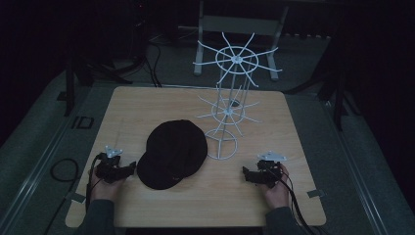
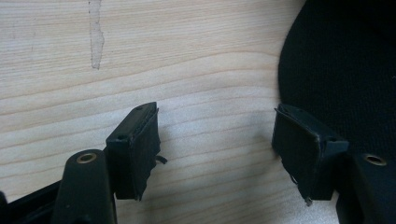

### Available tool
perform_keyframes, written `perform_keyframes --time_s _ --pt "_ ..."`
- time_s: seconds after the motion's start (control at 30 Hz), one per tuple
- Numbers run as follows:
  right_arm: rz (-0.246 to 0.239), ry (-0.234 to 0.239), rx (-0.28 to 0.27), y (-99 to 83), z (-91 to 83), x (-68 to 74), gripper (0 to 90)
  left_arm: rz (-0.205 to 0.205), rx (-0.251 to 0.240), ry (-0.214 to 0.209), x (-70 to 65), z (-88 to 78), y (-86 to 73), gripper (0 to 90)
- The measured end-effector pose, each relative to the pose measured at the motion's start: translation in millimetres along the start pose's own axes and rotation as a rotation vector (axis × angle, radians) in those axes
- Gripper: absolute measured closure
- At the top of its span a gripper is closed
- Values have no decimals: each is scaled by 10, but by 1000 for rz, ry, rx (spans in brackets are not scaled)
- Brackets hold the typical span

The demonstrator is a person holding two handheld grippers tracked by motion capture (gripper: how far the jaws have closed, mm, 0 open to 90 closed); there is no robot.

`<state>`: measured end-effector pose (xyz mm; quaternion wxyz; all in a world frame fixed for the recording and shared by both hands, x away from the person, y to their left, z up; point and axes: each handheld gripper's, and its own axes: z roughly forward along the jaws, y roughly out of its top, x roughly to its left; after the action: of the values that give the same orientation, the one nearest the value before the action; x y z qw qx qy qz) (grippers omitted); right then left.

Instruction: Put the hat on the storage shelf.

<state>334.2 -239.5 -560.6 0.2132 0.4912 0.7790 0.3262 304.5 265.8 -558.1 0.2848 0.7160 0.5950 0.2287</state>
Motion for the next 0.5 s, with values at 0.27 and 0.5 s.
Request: perform_keyframes --time_s 0.27,0.5 --pt "9 -11 -2 -10 -9 19 113 -19 4 16 1 -18 3 378" --pt "9 -10 -2 -10 -9 19 113 -2 9 -6 -23 -134 77 420"
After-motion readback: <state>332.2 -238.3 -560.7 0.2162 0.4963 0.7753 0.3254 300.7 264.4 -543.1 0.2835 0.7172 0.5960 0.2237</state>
